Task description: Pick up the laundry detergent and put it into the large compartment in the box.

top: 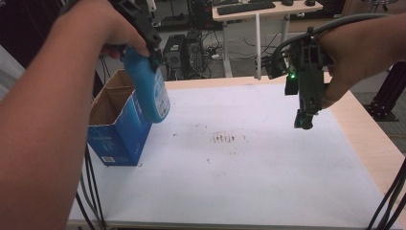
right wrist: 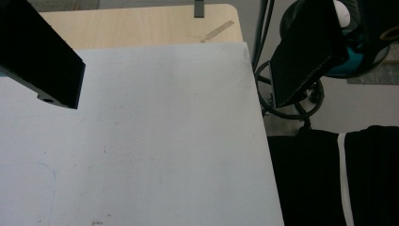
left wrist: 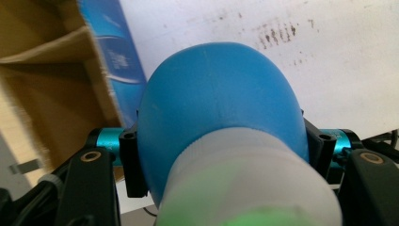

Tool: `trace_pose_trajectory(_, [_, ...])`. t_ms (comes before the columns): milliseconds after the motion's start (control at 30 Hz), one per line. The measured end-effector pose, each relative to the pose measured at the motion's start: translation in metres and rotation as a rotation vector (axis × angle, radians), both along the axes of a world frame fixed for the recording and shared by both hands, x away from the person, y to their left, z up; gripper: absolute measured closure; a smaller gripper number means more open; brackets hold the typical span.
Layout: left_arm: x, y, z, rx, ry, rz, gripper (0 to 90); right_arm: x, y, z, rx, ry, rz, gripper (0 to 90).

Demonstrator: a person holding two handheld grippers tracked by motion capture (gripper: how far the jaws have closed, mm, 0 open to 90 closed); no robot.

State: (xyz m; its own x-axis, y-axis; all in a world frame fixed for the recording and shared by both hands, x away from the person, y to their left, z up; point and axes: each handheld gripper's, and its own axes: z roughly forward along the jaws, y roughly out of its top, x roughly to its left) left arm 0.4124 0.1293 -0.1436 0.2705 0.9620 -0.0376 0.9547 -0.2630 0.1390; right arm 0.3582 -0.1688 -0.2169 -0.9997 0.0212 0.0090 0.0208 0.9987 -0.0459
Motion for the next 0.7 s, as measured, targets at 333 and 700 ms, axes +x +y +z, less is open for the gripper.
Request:
trace_pose_trajectory(333, [-0.004, 0.032, 0.043, 0.034, -0.062, -0.055, 35.8, 0.005, 0.004, 0.001, -0.007, 0.007, -0.01, 3.0])
trace_pose_trajectory(700, [-0.004, 0.069, 0.047, 0.012, -0.057, -0.145, 35.8, 0.011, 0.011, 0.005, -0.01, 0.004, -0.016, 3.0])
